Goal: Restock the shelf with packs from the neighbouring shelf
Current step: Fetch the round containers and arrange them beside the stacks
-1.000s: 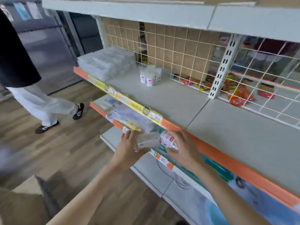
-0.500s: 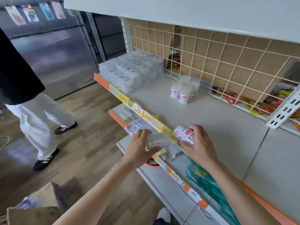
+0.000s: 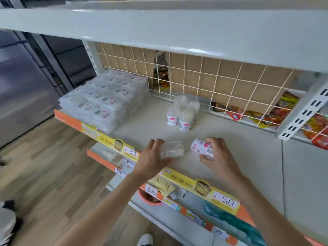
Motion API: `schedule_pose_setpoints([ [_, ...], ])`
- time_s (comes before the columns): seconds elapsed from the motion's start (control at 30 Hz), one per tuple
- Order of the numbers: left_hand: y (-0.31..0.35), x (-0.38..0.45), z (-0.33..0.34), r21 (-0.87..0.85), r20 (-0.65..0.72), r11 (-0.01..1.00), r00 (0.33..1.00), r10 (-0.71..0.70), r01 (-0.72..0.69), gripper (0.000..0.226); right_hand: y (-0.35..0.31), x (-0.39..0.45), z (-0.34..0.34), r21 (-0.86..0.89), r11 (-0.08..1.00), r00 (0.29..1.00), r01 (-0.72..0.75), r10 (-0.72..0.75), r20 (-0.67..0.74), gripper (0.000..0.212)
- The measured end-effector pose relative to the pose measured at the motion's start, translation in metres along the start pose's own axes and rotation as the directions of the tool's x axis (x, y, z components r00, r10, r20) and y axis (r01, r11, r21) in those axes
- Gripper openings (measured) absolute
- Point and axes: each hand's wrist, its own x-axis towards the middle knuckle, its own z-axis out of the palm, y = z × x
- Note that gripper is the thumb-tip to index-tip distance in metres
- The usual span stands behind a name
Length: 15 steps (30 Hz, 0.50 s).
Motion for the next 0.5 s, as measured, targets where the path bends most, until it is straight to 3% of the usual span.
schedule_pose_setpoints([
  [0.13, -0.002, 0.035, 0.005, -0.080, 0.111, 0.993, 0.989, 0.099, -0.091, 0.055, 0.004, 0.000, -0.022, -0.121, 0.984, 0.991, -0.131, 0.125, -0.052, 0.048],
  [0.23, -0.006, 0.052, 0.009, -0.145, 0.162, 0.981, 0.975, 0.153, -0.130, 0.056, 0.000, 0.009, -0.040, -0.411, 0.897, 0.986, -0.164, 0.166, -0.031, 0.047],
  [0.4, -0.020, 0.054, 0.011, -0.323, 0.183, 0.941, 0.969, 0.164, -0.099, 0.060, -0.018, 0.037, -0.049, -0.582, 0.779, 0.947, -0.235, 0.318, 0.043, 0.062],
  [0.5, -0.024, 0.054, 0.009, -0.469, 0.194, 0.883, 0.973, 0.125, -0.020, 0.059, -0.032, 0.044, -0.042, -0.681, 0.702, 0.947, -0.209, 0.319, 0.038, 0.064],
])
